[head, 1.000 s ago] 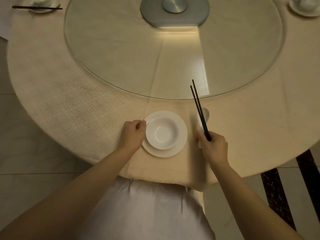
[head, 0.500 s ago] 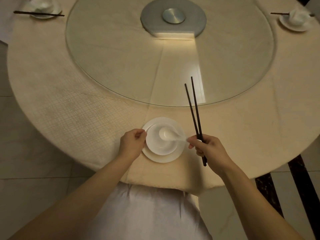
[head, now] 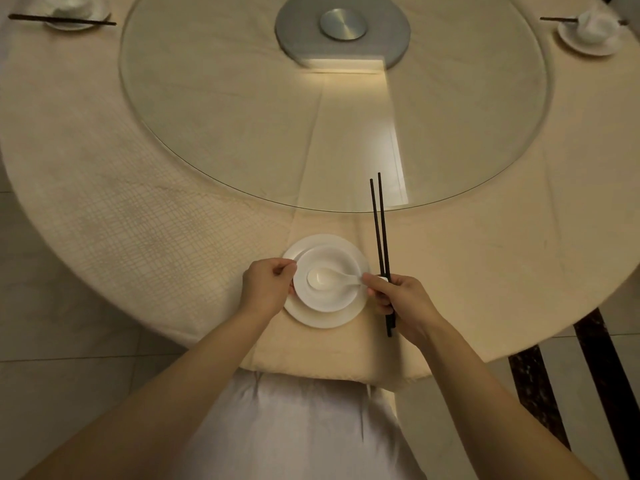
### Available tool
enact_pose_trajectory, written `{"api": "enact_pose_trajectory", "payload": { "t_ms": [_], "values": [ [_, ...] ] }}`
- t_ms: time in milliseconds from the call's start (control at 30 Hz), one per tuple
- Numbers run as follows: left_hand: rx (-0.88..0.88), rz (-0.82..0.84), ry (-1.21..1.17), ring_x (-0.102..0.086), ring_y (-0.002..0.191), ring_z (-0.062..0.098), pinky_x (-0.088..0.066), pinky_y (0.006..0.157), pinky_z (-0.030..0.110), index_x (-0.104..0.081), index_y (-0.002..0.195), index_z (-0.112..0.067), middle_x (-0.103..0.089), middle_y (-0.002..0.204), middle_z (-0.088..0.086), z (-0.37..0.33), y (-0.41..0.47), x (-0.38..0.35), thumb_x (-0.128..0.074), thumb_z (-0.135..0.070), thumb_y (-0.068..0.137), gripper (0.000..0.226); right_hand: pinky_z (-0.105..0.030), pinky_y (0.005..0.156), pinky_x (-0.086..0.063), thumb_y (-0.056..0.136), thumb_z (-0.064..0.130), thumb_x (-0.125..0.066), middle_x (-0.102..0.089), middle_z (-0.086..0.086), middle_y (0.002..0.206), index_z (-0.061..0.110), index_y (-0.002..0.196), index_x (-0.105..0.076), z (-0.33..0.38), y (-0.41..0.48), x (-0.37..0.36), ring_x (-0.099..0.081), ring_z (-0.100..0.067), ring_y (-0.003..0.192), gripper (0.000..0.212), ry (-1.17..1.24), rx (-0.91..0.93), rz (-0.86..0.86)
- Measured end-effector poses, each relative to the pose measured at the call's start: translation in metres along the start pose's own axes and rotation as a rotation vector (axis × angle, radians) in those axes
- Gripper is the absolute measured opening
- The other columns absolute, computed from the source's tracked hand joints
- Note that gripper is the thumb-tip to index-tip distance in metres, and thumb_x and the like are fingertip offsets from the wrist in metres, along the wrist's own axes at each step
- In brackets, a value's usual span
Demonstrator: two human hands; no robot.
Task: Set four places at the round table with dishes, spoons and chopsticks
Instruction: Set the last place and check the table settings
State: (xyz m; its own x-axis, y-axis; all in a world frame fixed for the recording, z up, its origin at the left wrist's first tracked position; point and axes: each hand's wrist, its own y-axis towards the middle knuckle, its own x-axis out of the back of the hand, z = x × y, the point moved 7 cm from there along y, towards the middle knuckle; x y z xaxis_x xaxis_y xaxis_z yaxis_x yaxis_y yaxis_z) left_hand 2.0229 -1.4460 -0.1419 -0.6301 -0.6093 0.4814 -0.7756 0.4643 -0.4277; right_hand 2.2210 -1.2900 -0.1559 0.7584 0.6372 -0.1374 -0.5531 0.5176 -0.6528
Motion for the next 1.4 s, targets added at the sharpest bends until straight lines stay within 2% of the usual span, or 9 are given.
{"api": "enact_pose_trajectory", "payload": {
  "t_ms": [433,633,733,833,933,1100,1167,1300,1400],
  "values": [
    [0.008,0.018,-0.069,-0.074,0.073,0.013,-0.059,0.08,0.028,-0.077,0.095,-0.017,-0.076,0.081,-0.003,-0.004,0.005,0.005,-0.062,-0.018,0.096,0.015,-0.019,0.042,-0.029,0.083,0.026,-0.08,-0.054,0.001,0.059,0.004,0.076,-0.065,-0.001,0.006,0.006,-0.033,-0.01,0.05,0.028,0.0,-0.075,0.02],
    [-0.087,-0.231,-0.055,-0.063,0.075,0.007,-0.049,0.07,0.02,-0.069,0.087,-0.019,-0.07,0.08,-0.005,-0.012,-0.018,0.038,-0.06,-0.021,0.096,0.013,-0.028,0.054,-0.029,0.085,0.064,-0.066,-0.057,-0.009,0.074,0.009,0.083,-0.06,-0.007,-0.002,0.021,-0.037,-0.014,0.054,0.055,-0.04,-0.104,-0.033],
    [-0.229,-0.314,-0.041,-0.061,0.073,0.01,-0.047,0.067,0.02,-0.068,0.087,-0.016,-0.066,0.08,-0.004,-0.02,-0.043,0.047,-0.063,-0.017,0.093,0.008,-0.026,0.052,-0.032,0.103,0.041,-0.048,-0.056,-0.007,0.072,0.003,0.098,-0.064,-0.02,-0.013,0.032,-0.04,-0.013,0.054,0.042,0.19,-0.128,-0.042],
    [-0.303,-0.154,-0.025,-0.057,0.062,0.008,-0.047,0.059,0.02,-0.067,0.081,-0.017,-0.064,0.069,-0.005,-0.026,-0.064,0.025,-0.066,-0.016,0.091,0.01,-0.022,0.051,-0.043,0.106,0.012,-0.04,-0.055,-0.009,0.08,-0.002,0.107,-0.059,-0.027,-0.026,0.032,-0.047,-0.013,0.06,0.024,0.305,-0.109,-0.011],
    [-0.304,0.192,0.104,-0.062,0.057,0.01,-0.055,0.059,0.031,-0.069,0.079,-0.018,-0.066,0.064,-0.004,-0.028,-0.082,-0.023,-0.063,-0.027,0.093,0.018,-0.023,0.059,-0.053,0.107,0.009,-0.04,-0.063,-0.011,0.083,0.0,0.104,-0.057,-0.034,-0.035,0.023,-0.054,-0.016,0.066,0.02,0.37,-0.118,-0.015],
    [0.071,0.758,0.018,-0.072,0.081,0.016,-0.061,0.067,0.034,-0.067,0.111,-0.009,-0.071,0.089,0.003,0.001,-0.111,-0.107,-0.06,-0.03,0.099,0.026,-0.039,0.084,-0.051,0.106,0.012,-0.042,-0.073,-0.018,0.094,0.002,0.1,-0.055,-0.043,-0.045,0.005,-0.063,-0.02,0.076,0.018,0.451,-0.106,-0.019],
    [0.202,0.816,-0.137,-0.073,0.079,0.021,-0.062,0.064,0.033,-0.063,0.116,-0.002,-0.07,0.087,0.01,0.007,-0.12,-0.121,-0.059,-0.018,0.1,0.023,-0.047,0.087,-0.054,0.106,0.014,-0.042,-0.074,-0.019,0.101,0.003,0.101,-0.055,-0.048,-0.048,0.0,-0.065,-0.021,0.083,0.018,0.44,-0.103,-0.016],
    [0.267,0.754,-0.245,-0.074,0.074,0.024,-0.061,0.058,0.032,-0.065,0.1,-0.007,-0.07,0.084,0.016,0.009,-0.125,-0.122,-0.06,-0.007,0.098,0.005,-0.038,0.061,-0.061,0.107,0.019,-0.043,-0.073,-0.02,0.109,0.002,0.109,-0.054,-0.055,-0.053,-0.01,-0.066,-0.026,0.083,0.021,0.394,-0.098,-0.018],
    [0.303,0.713,-0.239,-0.074,0.078,0.023,-0.061,0.056,0.03,-0.061,0.119,0.003,-0.07,0.097,0.019,0.017,-0.123,-0.122,-0.063,-0.004,0.095,0.025,-0.037,0.062,-0.06,0.106,0.022,-0.044,-0.072,-0.019,0.11,-0.001,0.107,-0.057,-0.058,-0.054,-0.013,-0.068,-0.027,0.078,0.026,0.332,-0.073,-0.041]
  ]
}}
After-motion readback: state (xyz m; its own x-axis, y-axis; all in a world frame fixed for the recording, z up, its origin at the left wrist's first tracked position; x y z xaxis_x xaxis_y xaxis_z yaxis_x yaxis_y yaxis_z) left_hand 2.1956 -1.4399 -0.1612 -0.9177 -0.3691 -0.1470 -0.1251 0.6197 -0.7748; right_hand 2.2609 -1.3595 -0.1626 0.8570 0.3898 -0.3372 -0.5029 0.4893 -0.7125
